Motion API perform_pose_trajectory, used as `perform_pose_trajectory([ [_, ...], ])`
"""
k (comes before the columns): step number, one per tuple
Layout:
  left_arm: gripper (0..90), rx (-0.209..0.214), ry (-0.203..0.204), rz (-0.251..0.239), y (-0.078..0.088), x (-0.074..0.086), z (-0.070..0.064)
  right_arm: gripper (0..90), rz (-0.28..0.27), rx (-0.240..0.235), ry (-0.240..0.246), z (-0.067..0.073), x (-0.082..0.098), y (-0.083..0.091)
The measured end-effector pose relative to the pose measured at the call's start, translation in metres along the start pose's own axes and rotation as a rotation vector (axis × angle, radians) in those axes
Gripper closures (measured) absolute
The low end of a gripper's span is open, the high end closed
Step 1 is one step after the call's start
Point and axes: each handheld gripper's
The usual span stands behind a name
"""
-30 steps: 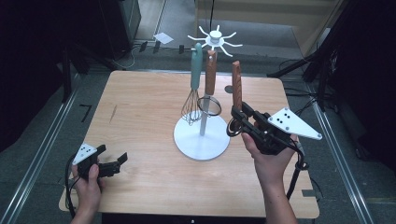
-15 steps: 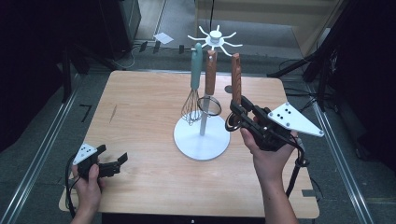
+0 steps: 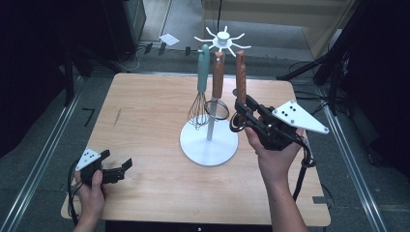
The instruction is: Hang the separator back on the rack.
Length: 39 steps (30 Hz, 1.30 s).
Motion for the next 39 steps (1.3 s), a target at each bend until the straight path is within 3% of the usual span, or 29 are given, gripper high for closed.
perform_pose_trajectory([
  [10,0.0,0.002,0.0,0.001,0.0,0.0,0.0,70.9,0.011,0.002,-0.001,-0.002,0.004,-0.008],
  [13,0.0,-0.007,-0.003,0.006,-0.002,-0.001,-0.001,55.8,0.01,-0.03,-0.014,-0.003,0.007,-0.006],
  [16,0.0,-0.013,-0.001,0.003,-0.002,-0.001,-0.001,48.1,0.025,-0.027,-0.002,-0.004,0.01,-0.004],
  [17,0.0,-0.014,-0.002,0.004,-0.003,-0.002,-0.002,41.2,0.036,-0.023,0.007,-0.005,0.015,-0.001],
  [18,0.0,-0.014,-0.002,0.004,-0.003,-0.002,-0.002,41.2,0.036,-0.023,0.007,-0.005,0.015,-0.001],
  [26,0.0,-0.015,-0.006,-0.001,-0.001,-0.001,-0.002,14.1,0.075,0.005,-0.025,-0.018,0.048,0.011],
  [32,0.0,-0.013,-0.003,-0.015,0.002,0.001,-0.001,12.8,0.086,0.024,-0.076,-0.024,0.075,0.016],
  [34,0.0,-0.013,-0.002,-0.018,0.003,0.001,-0.001,12.5,0.096,0.025,-0.1,-0.028,0.092,0.019],
  [39,0.0,-0.014,0.003,-0.018,0.003,0.001,-0.001,12.5,0.162,0.074,-0.093,-0.033,0.12,0.02],
])
Point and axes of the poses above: each handheld gripper's, and its own axes: y roughly backward along the jaws, x roughly out of its underside, z roughly to its left, and after that the axes turned 13 degrees about -x, right-handed
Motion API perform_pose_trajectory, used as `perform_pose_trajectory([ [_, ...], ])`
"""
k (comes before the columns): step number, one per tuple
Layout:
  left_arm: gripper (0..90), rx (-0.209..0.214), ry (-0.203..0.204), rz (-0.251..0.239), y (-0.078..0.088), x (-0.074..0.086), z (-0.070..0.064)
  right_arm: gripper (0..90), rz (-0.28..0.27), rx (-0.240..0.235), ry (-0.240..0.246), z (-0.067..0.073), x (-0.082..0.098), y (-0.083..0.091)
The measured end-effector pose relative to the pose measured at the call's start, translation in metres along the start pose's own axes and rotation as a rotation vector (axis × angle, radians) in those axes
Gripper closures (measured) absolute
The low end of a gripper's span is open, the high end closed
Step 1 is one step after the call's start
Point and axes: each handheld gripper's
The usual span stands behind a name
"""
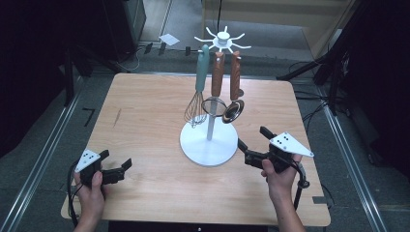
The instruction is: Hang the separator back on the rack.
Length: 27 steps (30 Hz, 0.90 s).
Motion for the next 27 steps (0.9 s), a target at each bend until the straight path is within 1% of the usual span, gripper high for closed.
perform_pose_trajectory([
  [1,0.0,0.0,0.0,0.0,0.0,0.0,0.0,12.5,0.0,0.0,0.0,0.0,0.0,0.0],
  [2,0.0,0.0,0.005,-0.002,0.0,0.0,0.0,12.6,0.014,0.013,-0.012,-0.005,0.01,0.001],
  [3,0.0,0.0,0.005,-0.002,0.0,0.0,0.0,12.6,0.014,0.013,-0.012,-0.005,0.01,0.001],
  [4,0.0,-0.001,0.006,-0.002,0.0,0.0,0.0,12.6,0.013,0.021,-0.025,-0.008,0.018,0.002],
  [5,0.0,-0.001,0.006,-0.002,0.0,0.0,0.0,12.6,0.013,0.021,-0.025,-0.008,0.018,0.002],
  [6,0.0,0.0,0.004,-0.002,0.0,0.0,0.0,14.0,0.019,0.056,-0.027,-0.01,0.024,0.003],
  [7,0.0,0.0,0.004,-0.002,0.0,0.0,0.0,14.0,0.019,0.056,-0.027,-0.01,0.024,0.003],
  [8,0.0,-0.002,0.003,-0.002,0.0,0.0,0.0,14.0,0.027,0.077,-0.02,-0.012,0.03,0.006],
  [9,0.0,-0.002,0.003,-0.002,0.0,0.0,0.0,14.0,0.027,0.077,-0.02,-0.012,0.03,0.006],
  [10,0.0,-0.003,-0.001,-0.001,0.0,0.0,0.0,13.8,0.028,0.073,-0.021,-0.014,0.036,0.009],
  [12,0.0,-0.004,0.0,-0.001,0.0,0.0,0.0,13.8,0.027,0.072,-0.02,-0.016,0.039,0.011],
  [13,0.0,-0.005,0.001,-0.001,0.0,0.0,0.0,13.8,0.026,0.079,-0.023,-0.017,0.041,0.013],
  [14,0.0,-0.004,0.001,-0.001,0.0,0.0,0.0,13.8,0.025,0.09,-0.016,-0.021,0.047,0.016],
  [17,0.0,-0.005,-0.001,-0.001,0.0,0.0,0.0,13.8,0.035,0.11,-0.015,-0.025,0.054,0.021],
  [21,0.0,-0.004,-0.003,0.0,0.0,0.0,0.0,13.8,0.046,0.114,-0.027,-0.032,0.064,0.027],
  [23,0.0,-0.004,-0.004,-0.001,0.0,0.0,0.0,13.8,0.062,0.126,-0.026,-0.035,0.068,0.029],
  [24,0.0,-0.004,-0.003,-0.001,0.0,0.0,-0.001,13.4,0.07,0.121,-0.033,-0.036,0.07,0.03],
  [25,0.0,-0.005,-0.003,-0.001,0.0,0.0,0.0,11.3,0.077,0.098,-0.042,-0.038,0.072,0.031],
  [26,0.0,-0.004,-0.003,0.0,0.0,0.0,0.0,9.1,0.086,0.094,-0.046,-0.039,0.073,0.032],
  [27,0.0,-0.004,-0.003,0.0,0.0,0.0,0.0,9.1,0.086,0.094,-0.046,-0.039,0.073,0.032],
])
Point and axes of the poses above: each handheld gripper's, and its own axes: y roughly backward along the jaws, x roughly out of its underside, z roughly to its left, and after that the axes turned 13 degrees about -x, right-handed
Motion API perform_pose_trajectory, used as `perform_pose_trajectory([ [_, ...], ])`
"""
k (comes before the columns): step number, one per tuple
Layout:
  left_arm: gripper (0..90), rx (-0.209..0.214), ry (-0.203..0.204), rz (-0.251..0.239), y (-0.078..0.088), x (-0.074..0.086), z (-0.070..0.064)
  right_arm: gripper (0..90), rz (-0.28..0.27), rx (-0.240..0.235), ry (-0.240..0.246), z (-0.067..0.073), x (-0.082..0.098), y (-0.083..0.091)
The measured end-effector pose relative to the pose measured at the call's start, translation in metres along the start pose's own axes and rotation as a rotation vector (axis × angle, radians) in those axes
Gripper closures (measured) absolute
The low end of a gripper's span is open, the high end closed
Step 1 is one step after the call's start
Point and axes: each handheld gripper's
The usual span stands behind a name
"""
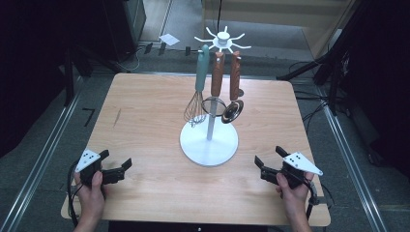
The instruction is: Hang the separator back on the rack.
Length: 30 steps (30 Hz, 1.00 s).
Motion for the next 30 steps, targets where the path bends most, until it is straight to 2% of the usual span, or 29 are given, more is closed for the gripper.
perform_pose_trajectory([
  [1,0.0,0.001,0.001,0.0,0.0,0.0,0.0,6.2,0.02,-0.007,0.001,-0.003,0.003,0.001],
  [5,0.0,0.003,-0.001,0.0,0.0,0.0,0.0,2.4,0.039,0.005,-0.001,-0.008,0.009,0.004],
  [14,0.0,0.006,-0.006,0.001,0.0,0.0,0.0,0.0,0.052,0.025,-0.028,-0.022,0.02,0.014],
  [16,0.0,0.006,-0.005,0.001,0.0,0.0,-0.001,0.0,0.056,0.039,-0.038,-0.029,0.024,0.021],
  [21,0.0,0.007,-0.007,0.0,0.0,0.0,-0.001,0.0,0.07,0.055,-0.033,-0.036,0.032,0.032],
  [30,0.0,0.004,-0.018,-0.001,0.0,0.0,-0.001,0.0,0.082,0.103,-0.058,-0.049,0.044,0.056],
])
Point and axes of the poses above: each handheld gripper's, and its own axes: y roughly backward along the jaws, x roughly out of its underside, z roughly to its left, and after that the axes turned 13 degrees about -x, right-handed
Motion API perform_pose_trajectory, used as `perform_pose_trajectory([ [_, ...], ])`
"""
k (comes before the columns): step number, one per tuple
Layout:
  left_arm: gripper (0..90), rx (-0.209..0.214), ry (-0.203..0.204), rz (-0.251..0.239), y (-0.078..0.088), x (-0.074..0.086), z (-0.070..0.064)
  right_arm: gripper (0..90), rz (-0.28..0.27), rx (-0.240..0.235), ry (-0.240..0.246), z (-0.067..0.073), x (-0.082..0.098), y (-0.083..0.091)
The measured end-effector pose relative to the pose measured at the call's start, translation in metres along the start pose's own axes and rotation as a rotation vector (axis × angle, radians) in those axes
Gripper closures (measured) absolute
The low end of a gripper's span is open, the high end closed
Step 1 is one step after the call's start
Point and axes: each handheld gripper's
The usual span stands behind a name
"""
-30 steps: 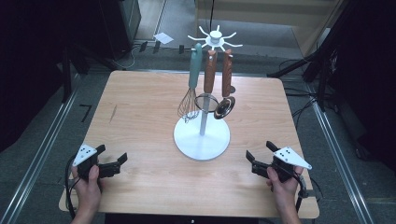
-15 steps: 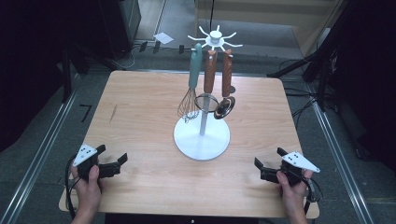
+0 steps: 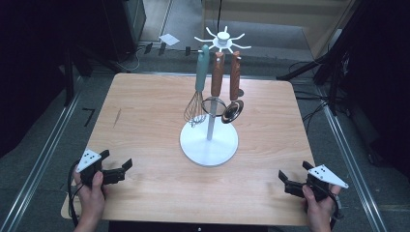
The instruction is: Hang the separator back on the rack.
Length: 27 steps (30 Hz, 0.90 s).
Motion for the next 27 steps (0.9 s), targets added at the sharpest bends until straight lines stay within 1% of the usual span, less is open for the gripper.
perform_pose_trajectory([
  [5,0.0,0.001,-0.003,0.001,0.0,0.0,0.0,0.0,0.013,0.027,0.011,-0.004,0.005,0.009],
  [6,0.0,0.003,-0.004,-0.001,0.0,0.0,0.0,0.0,0.015,0.034,0.005,-0.005,0.006,0.01],
  [7,0.0,0.004,-0.005,-0.002,0.0,0.0,0.0,0.0,0.015,0.044,0.008,-0.006,0.006,0.012],
  [8,0.0,0.004,-0.005,-0.002,0.0,0.0,0.0,0.0,0.015,0.044,0.008,-0.006,0.006,0.012],
  [9,0.0,0.003,-0.01,-0.001,0.0,0.0,0.0,0.0,0.008,0.048,-0.002,-0.008,0.007,0.015],
  [12,0.0,0.004,-0.01,-0.001,0.0,0.0,-0.001,0.0,-0.004,0.045,-0.004,-0.009,0.008,0.017],
  [14,0.0,0.006,-0.009,0.0,0.0,0.0,0.0,0.0,-0.002,0.047,0.002,-0.009,0.008,0.017],
  [20,0.0,0.011,-0.014,0.001,0.0,0.0,-0.001,0.0,-0.009,0.033,-0.012,-0.011,0.008,0.017],
  [23,0.0,0.014,-0.016,0.0,0.0,0.0,-0.001,0.0,0.001,0.035,-0.013,-0.01,0.008,0.017],
  [27,0.0,0.013,-0.017,0.0,-0.001,-0.001,-0.001,0.0,-0.002,0.036,-0.012,-0.01,0.008,0.017],
])
Point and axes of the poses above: each handheld gripper's, and its own axes: y roughly backward along the jaws, x roughly out of its underside, z roughly to its left, and after that the axes turned 13 degrees about -x, right-handed
